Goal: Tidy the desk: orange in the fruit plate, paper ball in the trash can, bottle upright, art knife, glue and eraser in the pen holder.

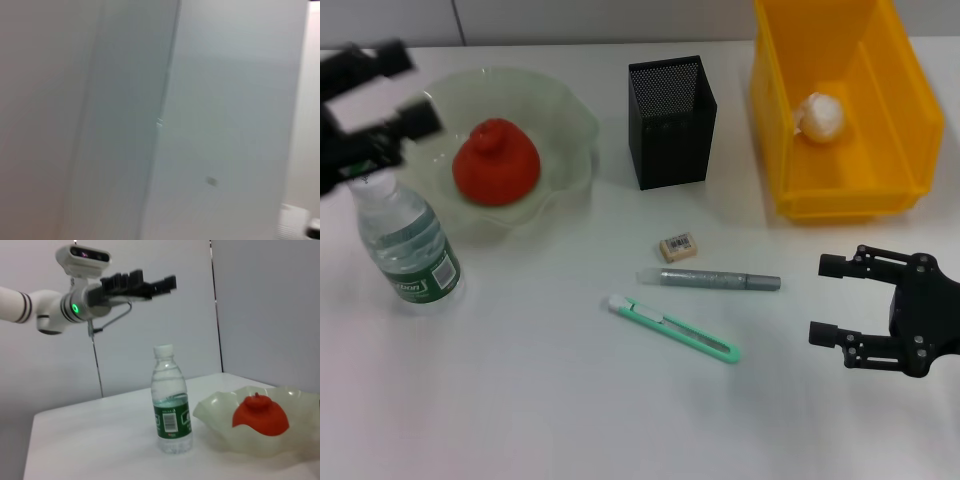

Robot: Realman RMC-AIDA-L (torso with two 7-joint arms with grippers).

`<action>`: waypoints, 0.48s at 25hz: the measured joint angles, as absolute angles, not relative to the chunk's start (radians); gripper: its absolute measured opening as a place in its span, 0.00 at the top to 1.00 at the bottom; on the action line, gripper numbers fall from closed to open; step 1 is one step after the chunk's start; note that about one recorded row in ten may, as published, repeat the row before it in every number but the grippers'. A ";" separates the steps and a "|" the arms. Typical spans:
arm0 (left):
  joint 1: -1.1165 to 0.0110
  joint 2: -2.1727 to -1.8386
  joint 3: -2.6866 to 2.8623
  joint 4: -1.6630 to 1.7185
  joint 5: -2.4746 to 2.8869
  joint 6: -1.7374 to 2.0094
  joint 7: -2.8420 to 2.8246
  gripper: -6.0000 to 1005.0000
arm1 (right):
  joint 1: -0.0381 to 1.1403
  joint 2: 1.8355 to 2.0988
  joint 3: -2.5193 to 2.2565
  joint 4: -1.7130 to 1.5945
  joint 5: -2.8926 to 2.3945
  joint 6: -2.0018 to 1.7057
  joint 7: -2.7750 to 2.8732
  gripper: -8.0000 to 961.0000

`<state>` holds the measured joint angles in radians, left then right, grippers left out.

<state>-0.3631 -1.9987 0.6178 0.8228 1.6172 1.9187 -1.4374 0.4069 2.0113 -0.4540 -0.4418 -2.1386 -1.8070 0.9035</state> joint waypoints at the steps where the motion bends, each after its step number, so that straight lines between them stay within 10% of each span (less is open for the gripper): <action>1: -0.363 -1.999 0.618 0.823 1.617 1.919 -1.437 0.22 | 0.408 2.012 -0.454 -0.442 -2.138 -1.812 0.903 0.21; 12: -0.360 -2.014 0.804 0.670 1.634 1.920 -1.273 0.22 | 0.425 2.010 -0.454 -0.442 -2.136 -1.817 0.912 0.21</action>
